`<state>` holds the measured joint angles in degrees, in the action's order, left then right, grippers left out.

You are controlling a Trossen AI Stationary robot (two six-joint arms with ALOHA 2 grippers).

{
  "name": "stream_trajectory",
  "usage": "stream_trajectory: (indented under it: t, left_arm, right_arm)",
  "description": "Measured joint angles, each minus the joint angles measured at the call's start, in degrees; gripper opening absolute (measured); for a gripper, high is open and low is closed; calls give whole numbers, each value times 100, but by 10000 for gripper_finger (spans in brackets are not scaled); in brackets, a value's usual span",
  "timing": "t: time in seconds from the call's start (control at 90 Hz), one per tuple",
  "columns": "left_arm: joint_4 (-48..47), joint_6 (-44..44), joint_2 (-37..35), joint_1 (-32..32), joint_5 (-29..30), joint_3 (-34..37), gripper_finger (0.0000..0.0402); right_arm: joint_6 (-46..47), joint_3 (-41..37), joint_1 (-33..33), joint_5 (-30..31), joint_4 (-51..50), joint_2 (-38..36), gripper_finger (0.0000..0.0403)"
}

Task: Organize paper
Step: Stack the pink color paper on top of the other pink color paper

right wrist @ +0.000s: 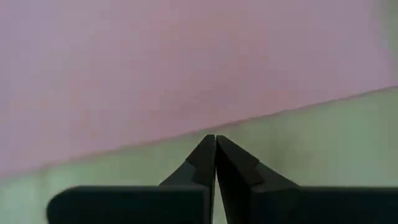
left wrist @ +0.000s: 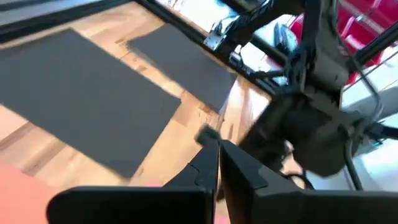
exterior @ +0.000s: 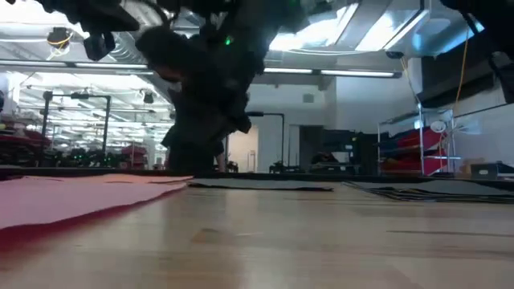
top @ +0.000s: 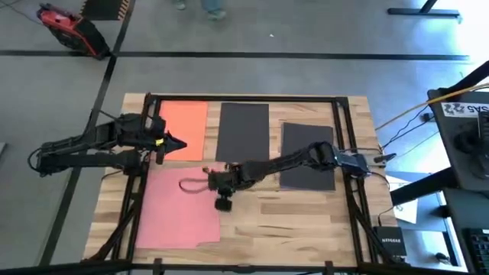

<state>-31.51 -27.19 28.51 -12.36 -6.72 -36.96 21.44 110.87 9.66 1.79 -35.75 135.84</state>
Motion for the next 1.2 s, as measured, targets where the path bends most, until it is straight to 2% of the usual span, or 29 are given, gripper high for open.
stream_trajectory:
  t: [0.344,0.678,0.944,1.067,1.2]
  left_arm:
    - [-82,25,38,0,-4,-1,0]
    - [-139,235,42,-3,-7,-1,0]
    - [-143,247,40,-7,-9,-1,0]
    - [-151,255,42,-7,-13,-1,0]
    - [-181,254,42,-7,-13,-1,0]
  right_arm:
    - [38,-3,-342,67,-313,257,0]
    - [233,-13,-371,-905,1255,454,0]
    - [-56,307,-316,-975,469,239,0]
    - [-401,586,-259,-1535,-151,150,0]
    - [-543,560,21,-1780,-136,186,0]
